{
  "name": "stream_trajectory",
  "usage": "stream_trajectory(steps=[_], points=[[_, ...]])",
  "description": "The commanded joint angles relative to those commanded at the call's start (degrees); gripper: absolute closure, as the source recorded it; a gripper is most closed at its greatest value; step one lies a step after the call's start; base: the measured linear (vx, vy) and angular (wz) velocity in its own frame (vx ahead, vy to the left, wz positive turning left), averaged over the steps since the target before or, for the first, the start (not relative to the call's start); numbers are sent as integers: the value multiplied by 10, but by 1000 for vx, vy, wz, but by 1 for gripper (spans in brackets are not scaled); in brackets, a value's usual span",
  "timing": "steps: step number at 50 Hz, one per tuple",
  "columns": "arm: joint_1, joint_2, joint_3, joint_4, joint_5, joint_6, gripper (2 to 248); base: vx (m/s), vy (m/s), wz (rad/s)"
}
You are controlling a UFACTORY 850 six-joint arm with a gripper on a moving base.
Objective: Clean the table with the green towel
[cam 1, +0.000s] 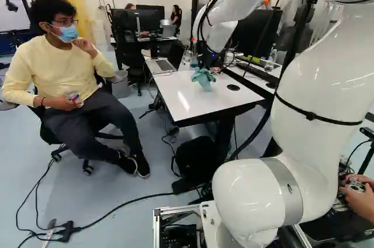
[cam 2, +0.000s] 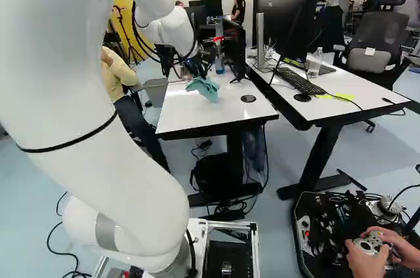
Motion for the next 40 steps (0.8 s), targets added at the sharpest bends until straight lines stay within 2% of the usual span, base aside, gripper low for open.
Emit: stream_trajectory(steps=[16, 40], points=[[-31, 12, 13, -2, 9, 0, 209, 0, 0, 0], [-78, 19, 20, -39, 21, 0, 209, 0, 0, 0]])
